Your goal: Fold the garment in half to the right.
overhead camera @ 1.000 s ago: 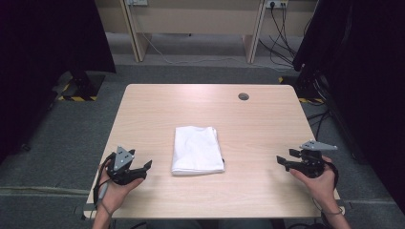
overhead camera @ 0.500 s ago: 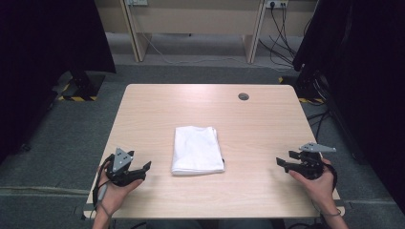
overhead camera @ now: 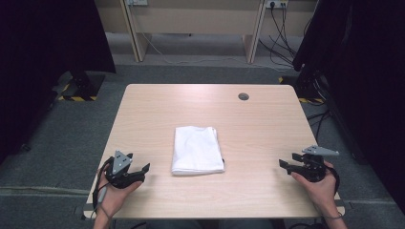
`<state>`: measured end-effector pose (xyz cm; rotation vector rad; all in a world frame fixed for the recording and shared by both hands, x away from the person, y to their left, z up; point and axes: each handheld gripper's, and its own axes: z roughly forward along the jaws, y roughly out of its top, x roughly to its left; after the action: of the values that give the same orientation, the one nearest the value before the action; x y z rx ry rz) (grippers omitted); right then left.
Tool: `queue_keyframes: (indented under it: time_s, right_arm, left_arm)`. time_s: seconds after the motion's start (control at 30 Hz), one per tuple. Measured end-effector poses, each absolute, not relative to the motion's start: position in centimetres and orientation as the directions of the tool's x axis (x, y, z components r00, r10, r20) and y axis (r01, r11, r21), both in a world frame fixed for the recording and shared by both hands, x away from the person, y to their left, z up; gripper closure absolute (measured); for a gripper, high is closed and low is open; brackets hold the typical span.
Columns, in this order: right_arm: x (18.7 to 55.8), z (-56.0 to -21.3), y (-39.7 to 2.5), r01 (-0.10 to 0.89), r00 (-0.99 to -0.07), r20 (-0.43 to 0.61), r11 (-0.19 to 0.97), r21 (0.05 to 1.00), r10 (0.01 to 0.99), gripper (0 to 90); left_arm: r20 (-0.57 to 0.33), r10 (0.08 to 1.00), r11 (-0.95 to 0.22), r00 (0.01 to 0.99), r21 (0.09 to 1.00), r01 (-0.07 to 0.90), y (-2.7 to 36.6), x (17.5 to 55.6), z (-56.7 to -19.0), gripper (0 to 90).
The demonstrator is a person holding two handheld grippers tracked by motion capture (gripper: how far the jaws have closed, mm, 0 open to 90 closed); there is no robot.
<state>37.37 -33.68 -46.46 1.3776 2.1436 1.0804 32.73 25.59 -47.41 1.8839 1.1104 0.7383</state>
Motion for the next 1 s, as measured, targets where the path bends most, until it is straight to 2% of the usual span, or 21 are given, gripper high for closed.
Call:
queue_keyframes:
  time_s: [0.77,1.0]
  right_arm:
    - [37.4,-47.9,-34.1,0.615,-0.439,0.087,0.228,0.755,0.894,31.0]
    - [37.4,-47.9,-34.0,0.611,-0.441,0.083,0.232,0.757,0.894,30.9]
  left_arm:
    - [0.069,0.899,-0.276,0.433,0.856,0.436,25.5,32.7,-48.9,24.2]
    - [0.097,0.897,-0.300,0.430,0.849,0.434,25.2,32.7,-48.9,24.2]
